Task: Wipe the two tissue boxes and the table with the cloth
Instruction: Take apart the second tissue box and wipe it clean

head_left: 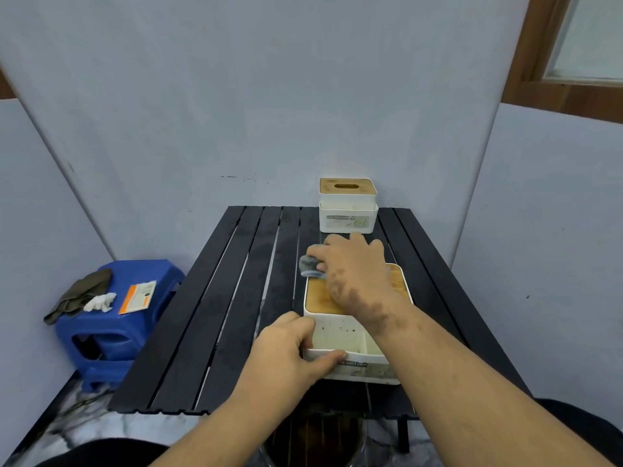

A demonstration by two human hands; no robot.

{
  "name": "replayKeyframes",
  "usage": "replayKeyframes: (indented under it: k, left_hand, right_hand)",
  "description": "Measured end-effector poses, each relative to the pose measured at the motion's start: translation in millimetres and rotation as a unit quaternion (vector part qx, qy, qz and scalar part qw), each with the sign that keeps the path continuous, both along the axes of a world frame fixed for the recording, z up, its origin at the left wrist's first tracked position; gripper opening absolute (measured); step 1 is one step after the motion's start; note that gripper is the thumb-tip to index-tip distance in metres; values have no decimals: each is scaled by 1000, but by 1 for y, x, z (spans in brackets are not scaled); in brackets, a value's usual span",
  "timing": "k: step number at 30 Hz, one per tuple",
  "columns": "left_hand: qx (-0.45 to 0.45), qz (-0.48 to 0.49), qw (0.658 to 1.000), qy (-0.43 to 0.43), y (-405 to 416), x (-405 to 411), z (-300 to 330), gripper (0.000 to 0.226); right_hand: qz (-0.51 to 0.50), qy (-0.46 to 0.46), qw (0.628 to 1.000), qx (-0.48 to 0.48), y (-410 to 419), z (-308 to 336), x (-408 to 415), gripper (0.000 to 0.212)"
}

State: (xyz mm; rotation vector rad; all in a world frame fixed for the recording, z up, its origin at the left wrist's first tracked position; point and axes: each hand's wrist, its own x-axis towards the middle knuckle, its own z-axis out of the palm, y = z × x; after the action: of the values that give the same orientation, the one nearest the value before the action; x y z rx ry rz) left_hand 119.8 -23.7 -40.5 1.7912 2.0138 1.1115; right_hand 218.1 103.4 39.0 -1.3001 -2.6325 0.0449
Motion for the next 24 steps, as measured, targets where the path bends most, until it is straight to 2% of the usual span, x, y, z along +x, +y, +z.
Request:
replayKeyframes:
  k: [5,8,13,17,24]
  left_hand:
    - [-11,5,1000,0,2,1,2,61]
    - [-20,5,1000,3,3,1,4,60]
    - [-31,6,999,11,1,2,6,59]
    - [-31,8,999,6,3,1,7,62]
    - [-33,5,999,-14,4,1,9,62]
  right_hand:
    - [-59,-33,998,16,8,6,21,18]
    - [-87,-25,996,-12,21,10,54,15]
    - [-28,-74,995,-55,24,10,96,31]
    - [8,-115,992,-44,3,11,110,34]
    - [31,-37,996,-72,-28,16,124,31]
